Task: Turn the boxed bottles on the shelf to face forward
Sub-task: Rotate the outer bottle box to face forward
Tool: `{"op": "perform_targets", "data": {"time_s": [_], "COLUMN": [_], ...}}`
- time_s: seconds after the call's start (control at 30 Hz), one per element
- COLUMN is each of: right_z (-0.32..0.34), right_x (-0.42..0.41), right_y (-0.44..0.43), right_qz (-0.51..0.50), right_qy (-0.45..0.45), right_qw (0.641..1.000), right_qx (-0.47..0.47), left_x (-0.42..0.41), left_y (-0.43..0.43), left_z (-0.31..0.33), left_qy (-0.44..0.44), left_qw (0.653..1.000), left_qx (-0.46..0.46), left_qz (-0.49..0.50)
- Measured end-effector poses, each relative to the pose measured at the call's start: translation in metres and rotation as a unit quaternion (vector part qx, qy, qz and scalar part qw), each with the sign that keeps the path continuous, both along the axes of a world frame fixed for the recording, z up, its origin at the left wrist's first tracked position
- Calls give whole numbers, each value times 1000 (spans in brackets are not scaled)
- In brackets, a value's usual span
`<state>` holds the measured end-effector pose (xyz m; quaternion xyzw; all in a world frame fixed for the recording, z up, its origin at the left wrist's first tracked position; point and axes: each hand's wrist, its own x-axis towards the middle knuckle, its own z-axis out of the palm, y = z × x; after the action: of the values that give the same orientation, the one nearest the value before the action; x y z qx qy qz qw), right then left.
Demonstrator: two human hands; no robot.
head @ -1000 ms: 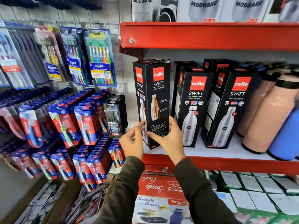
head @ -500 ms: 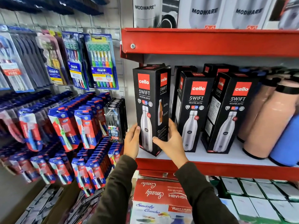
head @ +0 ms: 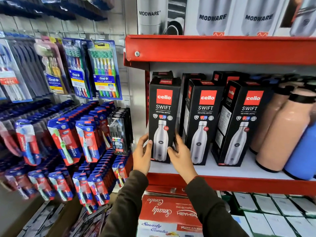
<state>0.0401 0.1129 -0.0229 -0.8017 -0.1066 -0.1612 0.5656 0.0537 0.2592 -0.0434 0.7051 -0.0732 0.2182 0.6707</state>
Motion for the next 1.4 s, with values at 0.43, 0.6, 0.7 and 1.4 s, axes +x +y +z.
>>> {"op": "perform_targets", "data": {"time_s": [0.43, 0.6, 0.7, 1.4], "right_z": [0, -1, 1, 0], "right_x": [2, -3, -8, -57], "right_y": [-2, 2, 6, 1], "right_qz": [-9, -34, -40, -40], "right_qy": [10, -14, -17, -19], "right_qw": [999, 999, 998, 996], "right_qx": [-42, 32, 50, 77], "left_x": [-1, -4, -7, -66], "left_y": [-6, -5, -4, -9], "left_z": [-1, 2, 4, 3], "left_qy": [15, 19, 24, 21], "left_qw": [1000, 1000, 1000, 995], "left_qx": [-1, -13, -13, -35], "left_qz": [19, 15, 16, 87]}}
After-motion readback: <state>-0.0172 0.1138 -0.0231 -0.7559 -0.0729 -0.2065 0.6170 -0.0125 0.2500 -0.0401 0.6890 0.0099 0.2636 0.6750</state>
